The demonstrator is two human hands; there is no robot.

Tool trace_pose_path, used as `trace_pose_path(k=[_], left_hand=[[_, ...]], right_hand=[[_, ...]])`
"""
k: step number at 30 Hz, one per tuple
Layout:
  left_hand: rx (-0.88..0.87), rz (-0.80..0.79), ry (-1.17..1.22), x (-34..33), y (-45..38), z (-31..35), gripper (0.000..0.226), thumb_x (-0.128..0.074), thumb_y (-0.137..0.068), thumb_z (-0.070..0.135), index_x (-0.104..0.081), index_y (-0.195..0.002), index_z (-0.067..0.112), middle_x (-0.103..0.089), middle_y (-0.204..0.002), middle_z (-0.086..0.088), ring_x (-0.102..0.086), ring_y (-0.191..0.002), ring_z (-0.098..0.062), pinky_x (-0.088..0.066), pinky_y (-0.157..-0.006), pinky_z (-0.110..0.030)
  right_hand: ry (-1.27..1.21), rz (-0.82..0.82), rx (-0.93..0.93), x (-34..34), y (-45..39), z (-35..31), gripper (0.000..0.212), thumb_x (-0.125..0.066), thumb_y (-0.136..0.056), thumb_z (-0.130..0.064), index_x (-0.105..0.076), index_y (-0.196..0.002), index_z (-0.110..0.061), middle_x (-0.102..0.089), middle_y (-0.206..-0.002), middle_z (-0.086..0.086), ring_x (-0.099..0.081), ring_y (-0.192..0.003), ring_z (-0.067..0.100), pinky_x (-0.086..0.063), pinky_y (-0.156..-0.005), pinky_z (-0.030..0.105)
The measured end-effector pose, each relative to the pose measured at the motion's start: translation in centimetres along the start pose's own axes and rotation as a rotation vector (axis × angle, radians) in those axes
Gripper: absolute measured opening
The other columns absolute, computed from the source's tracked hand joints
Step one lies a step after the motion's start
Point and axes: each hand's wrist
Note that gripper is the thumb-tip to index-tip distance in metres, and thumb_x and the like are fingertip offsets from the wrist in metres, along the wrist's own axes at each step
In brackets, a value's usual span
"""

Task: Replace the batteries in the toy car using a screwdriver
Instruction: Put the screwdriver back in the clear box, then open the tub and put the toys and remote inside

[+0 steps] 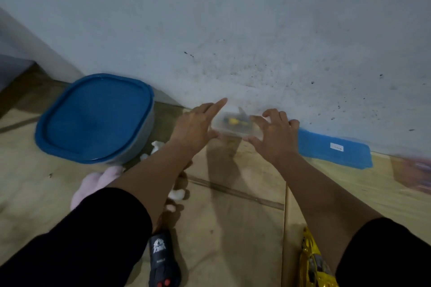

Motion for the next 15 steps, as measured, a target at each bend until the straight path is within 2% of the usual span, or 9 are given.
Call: trace_pose_path(k=[2, 4, 7, 9, 12, 15], left_hand=[[0.007, 0.067, 0.008, 2.8, 1.9, -1.3, 0.075, -0.068, -0.082, 0.039, -0.03, -0.146, 0.025, -0.053, -0.133, -0.008, -0.056, -0.108, -0.03, -0.046, -0.082, -0.038], [0.031, 0.151, 0.006, 6.2, 3.8, -3.3, 0.069, -0.069, -0.081, 0.036, -0.04, -0.142, 0.022, -0.056, -0.13, -0.01, -0.058, -0.105, -0.033, -0.046, -0.082, -0.039], [0.112, 0.195, -0.028, 10.8, 6.7, -7.7, 0.066, -0.067, -0.082, 0.039, -0.04, -0.141, 0.024, -0.053, -0.135, -0.009, -0.054, -0.116, -0.033, -0.042, -0.095, -0.045], [0.174, 0.224, -0.027, 12.9, 9.1, -11.2, 0.073, -0.069, -0.077, 0.046, -0.04, -0.14, 0.024, -0.051, -0.137, -0.008, -0.05, -0.122, -0.031, -0.04, -0.1, -0.049], [0.238, 0.271, -0.018, 14.3, 13.0, -15.7, 0.089, -0.076, -0.063, 0.054, -0.042, -0.139, 0.024, -0.051, -0.136, -0.005, -0.051, -0.123, -0.027, -0.042, -0.098, -0.049], [0.272, 0.195, 0.019, 14.0, 16.7, -19.8, 0.108, -0.08, -0.05, 0.059, -0.035, -0.143, 0.028, -0.043, -0.142, 0.0, -0.04, -0.131, -0.021, -0.037, -0.103, -0.049]], right_hand=[[-0.076, 0.047, 0.072, 1.1, 0.2, -2.5, 0.056, -0.06, -0.083, -0.05, -0.047, -0.133, -0.03, -0.045, -0.134, 0.005, -0.042, -0.122, 0.026, -0.031, -0.095, 0.044], [-0.153, 0.067, 0.22, 2.5, 0.6, -6.0, 0.057, -0.068, -0.077, -0.047, -0.054, -0.128, -0.026, -0.051, -0.127, 0.009, -0.05, -0.114, 0.03, -0.038, -0.088, 0.044], [-0.178, 0.074, 0.395, 4.6, 1.0, -12.5, 0.057, -0.068, -0.075, -0.046, -0.056, -0.126, -0.024, -0.055, -0.124, 0.009, -0.053, -0.112, 0.031, -0.041, -0.085, 0.043], [-0.213, 0.08, 0.472, 5.4, 1.5, -17.1, 0.059, -0.065, -0.079, -0.047, -0.052, -0.132, -0.023, -0.053, -0.13, 0.009, -0.049, -0.119, 0.031, -0.038, -0.091, 0.042], [-0.223, 0.02, 0.538, 5.3, 2.3, -22.9, 0.065, -0.058, -0.084, -0.052, -0.041, -0.141, -0.025, -0.044, -0.141, 0.005, -0.037, -0.132, 0.024, -0.028, -0.103, 0.04], [-0.217, -0.081, 0.52, 4.0, 3.2, -27.5, 0.068, -0.054, -0.086, -0.054, -0.032, -0.145, -0.027, -0.038, -0.146, 0.0, -0.028, -0.137, 0.018, -0.022, -0.107, 0.037]])
Point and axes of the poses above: each hand's wrist, its own y-axis away from the middle knuckle, its own x-axis out of the back of the hand, z = x × y
